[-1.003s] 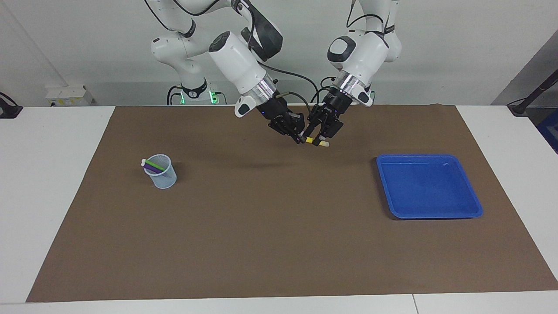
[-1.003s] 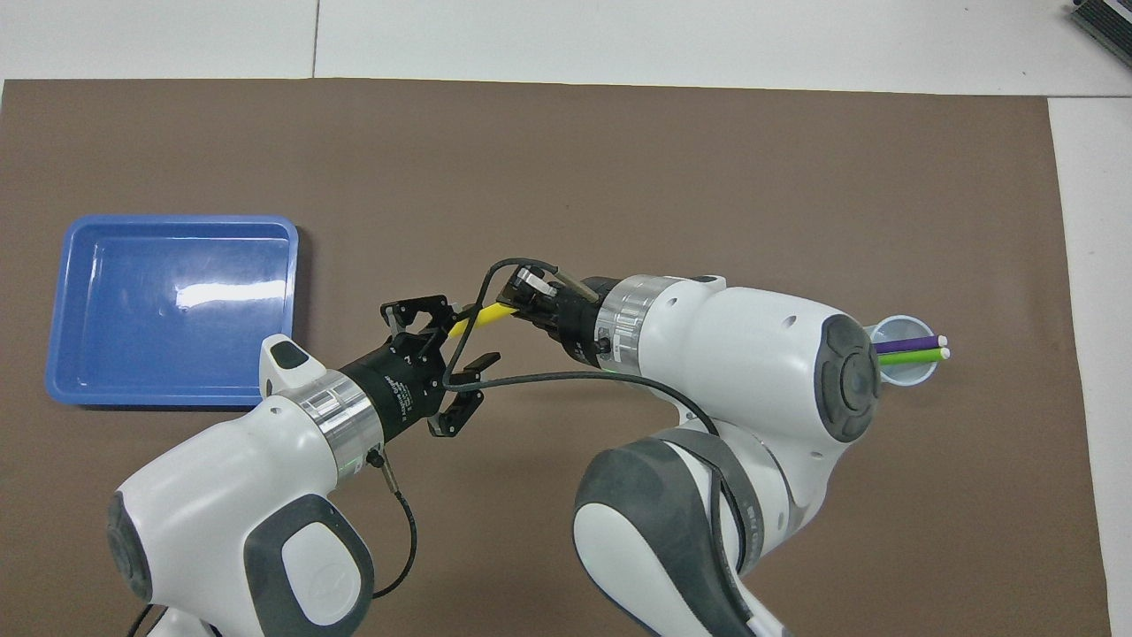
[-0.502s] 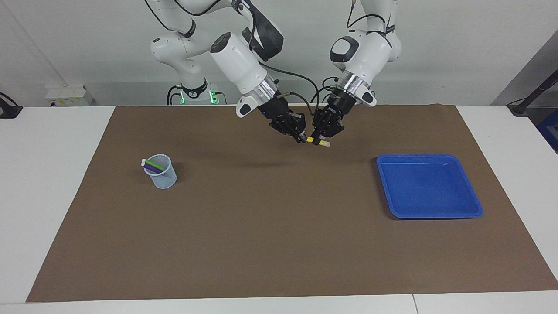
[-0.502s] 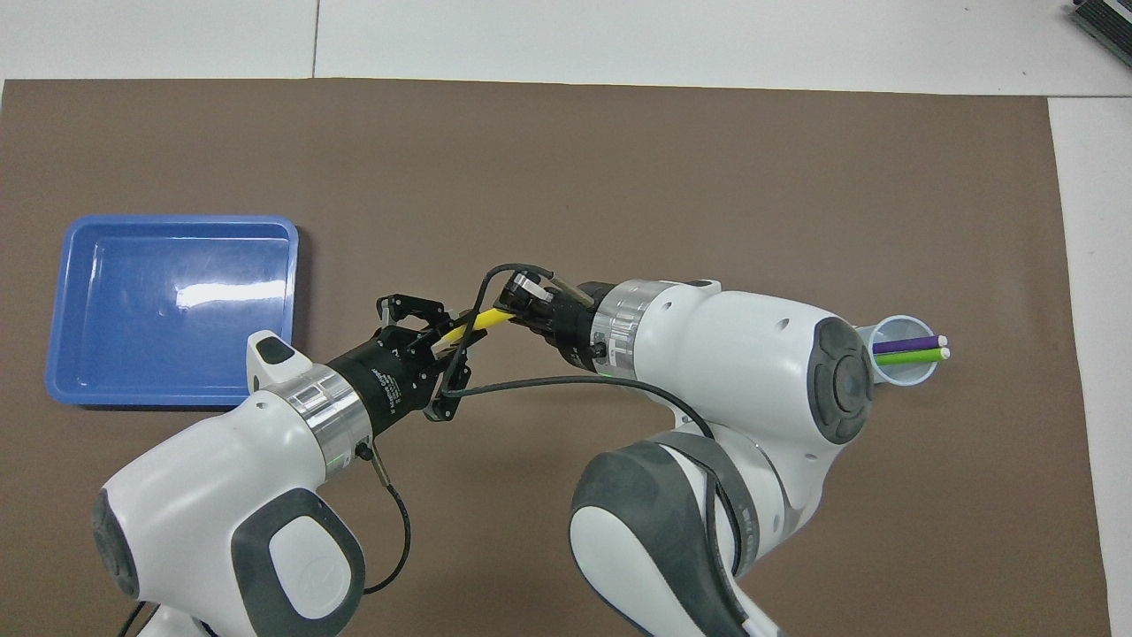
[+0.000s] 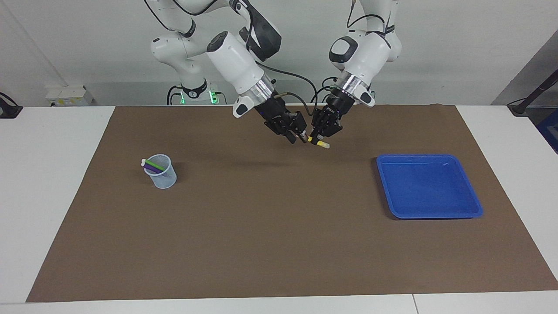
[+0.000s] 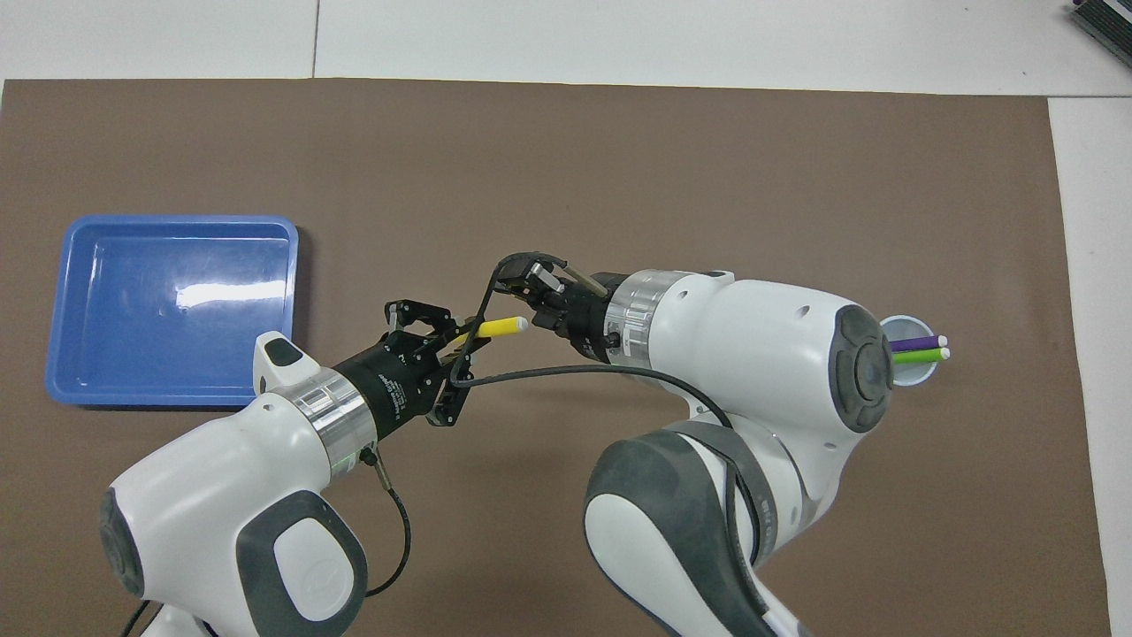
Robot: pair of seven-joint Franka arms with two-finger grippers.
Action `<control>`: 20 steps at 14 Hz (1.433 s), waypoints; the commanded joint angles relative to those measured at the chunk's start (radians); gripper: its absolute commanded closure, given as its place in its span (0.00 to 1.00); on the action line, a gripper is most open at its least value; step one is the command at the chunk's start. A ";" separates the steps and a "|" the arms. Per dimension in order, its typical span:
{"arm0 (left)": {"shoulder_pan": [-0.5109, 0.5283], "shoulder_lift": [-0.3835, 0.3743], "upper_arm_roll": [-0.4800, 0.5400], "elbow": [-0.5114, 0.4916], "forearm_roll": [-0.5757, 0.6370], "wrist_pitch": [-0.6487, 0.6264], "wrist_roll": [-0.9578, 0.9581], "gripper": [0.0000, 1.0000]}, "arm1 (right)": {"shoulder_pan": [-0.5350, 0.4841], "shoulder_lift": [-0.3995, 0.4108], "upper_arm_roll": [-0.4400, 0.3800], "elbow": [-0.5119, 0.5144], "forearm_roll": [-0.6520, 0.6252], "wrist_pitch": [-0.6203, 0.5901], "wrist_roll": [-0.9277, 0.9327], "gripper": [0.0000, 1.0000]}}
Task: Right arm passes pens to left for tray arrangement
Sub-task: 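Carry the yellow pen to the tray while the right gripper returns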
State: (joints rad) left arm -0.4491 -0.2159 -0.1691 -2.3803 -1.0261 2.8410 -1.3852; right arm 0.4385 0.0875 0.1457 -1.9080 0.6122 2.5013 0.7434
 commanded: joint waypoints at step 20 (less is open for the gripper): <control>0.639 0.114 0.006 0.236 0.915 -0.887 1.531 1.00 | -0.633 -0.080 0.005 -0.207 -0.654 -0.353 -2.120 0.00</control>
State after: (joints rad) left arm 0.1535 -0.1711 -0.1539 -2.2089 -0.1649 1.9665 0.0653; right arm -0.1887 0.0321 0.1343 -2.0550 -0.0201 2.0856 -1.2558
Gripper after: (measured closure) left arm 0.815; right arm 0.000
